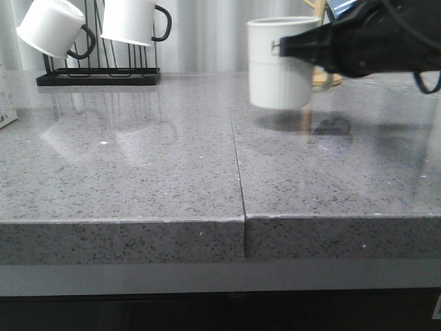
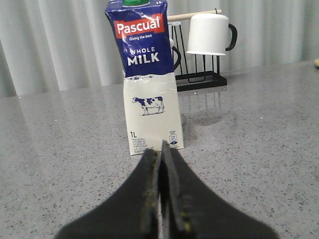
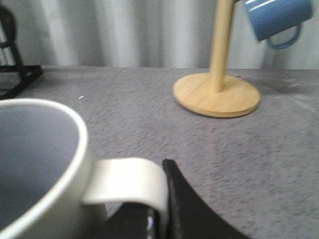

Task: Place milk next to cup
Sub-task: 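Carry the HOME mug toward the table center and lower it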

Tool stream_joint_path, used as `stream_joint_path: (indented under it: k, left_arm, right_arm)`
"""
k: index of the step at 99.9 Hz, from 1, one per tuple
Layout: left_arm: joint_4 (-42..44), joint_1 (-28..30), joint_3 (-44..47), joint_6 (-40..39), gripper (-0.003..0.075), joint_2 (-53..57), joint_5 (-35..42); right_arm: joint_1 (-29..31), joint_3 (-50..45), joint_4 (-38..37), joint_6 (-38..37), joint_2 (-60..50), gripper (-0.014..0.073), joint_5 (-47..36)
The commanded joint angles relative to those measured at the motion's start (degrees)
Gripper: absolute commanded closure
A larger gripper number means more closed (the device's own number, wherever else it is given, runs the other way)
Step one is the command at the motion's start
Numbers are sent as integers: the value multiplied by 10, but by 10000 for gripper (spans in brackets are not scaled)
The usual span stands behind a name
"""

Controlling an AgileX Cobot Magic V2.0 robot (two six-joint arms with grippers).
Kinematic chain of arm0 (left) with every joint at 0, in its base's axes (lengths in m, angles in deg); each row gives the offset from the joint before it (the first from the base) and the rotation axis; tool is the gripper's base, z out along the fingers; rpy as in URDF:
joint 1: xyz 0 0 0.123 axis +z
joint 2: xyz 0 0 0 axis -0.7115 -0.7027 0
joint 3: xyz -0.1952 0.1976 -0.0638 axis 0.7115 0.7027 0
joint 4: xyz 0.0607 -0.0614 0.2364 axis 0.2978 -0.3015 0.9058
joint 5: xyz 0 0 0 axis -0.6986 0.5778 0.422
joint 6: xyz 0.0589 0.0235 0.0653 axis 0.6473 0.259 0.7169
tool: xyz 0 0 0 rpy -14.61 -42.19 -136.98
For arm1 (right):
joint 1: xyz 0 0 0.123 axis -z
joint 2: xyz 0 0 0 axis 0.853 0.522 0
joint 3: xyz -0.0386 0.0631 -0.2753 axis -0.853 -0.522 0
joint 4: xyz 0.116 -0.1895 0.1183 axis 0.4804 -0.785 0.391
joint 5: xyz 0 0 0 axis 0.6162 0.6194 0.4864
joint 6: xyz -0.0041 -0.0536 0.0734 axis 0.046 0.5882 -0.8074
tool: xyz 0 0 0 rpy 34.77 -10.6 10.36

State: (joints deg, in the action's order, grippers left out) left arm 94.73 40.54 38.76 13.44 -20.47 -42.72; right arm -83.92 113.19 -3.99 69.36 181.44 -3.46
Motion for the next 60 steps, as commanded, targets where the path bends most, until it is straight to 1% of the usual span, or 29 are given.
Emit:
stream_joint_path:
  k: [1, 18, 31, 60]
  left_arm:
    - [-2, -2, 30, -4, 741, 19, 45]
    - [-2, -2, 30, -4, 741, 19, 45]
    - [-2, -2, 30, -4, 741, 19, 45]
    - [-2, -2, 30, -4, 741, 19, 45]
  right_arm:
    - [-14, 15, 8, 4, -13, 701, -71]
    - [-42, 15, 42, 4, 4, 701, -82]
    - [-57, 15, 48, 4, 10, 701, -100]
    - [-64, 15, 67, 4, 10, 701, -118]
